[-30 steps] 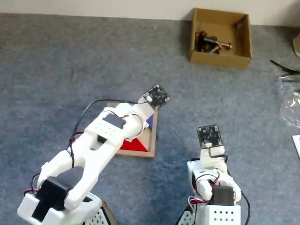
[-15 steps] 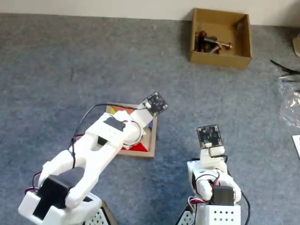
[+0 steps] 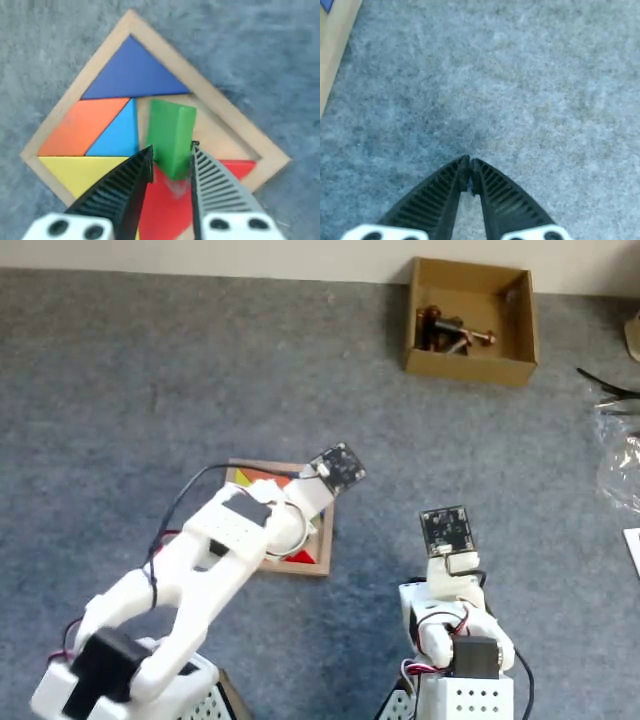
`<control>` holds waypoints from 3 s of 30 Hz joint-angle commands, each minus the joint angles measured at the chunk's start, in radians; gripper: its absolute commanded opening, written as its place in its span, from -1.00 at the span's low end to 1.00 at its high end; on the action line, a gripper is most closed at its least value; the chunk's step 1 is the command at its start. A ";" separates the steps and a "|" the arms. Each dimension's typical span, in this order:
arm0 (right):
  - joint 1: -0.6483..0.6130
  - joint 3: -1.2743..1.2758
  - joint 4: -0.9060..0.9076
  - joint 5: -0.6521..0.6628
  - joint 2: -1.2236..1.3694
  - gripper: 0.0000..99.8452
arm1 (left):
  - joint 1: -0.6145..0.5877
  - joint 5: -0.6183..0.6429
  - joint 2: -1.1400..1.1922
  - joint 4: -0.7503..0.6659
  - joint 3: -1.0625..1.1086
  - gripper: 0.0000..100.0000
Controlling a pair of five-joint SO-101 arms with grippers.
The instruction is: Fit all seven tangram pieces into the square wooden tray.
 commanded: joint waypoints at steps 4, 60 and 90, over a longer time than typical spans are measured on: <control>-0.013 0.099 -0.022 -0.008 -0.005 -0.99 | 0.025 -0.002 -0.157 0.044 0.005 -0.76; -0.013 0.099 -0.022 -0.008 -0.005 -0.99 | 0.170 -0.005 -0.163 0.014 0.102 -0.97; -0.013 0.099 -0.022 -0.008 -0.005 -0.99 | 0.110 -0.005 0.093 -0.167 0.025 -0.97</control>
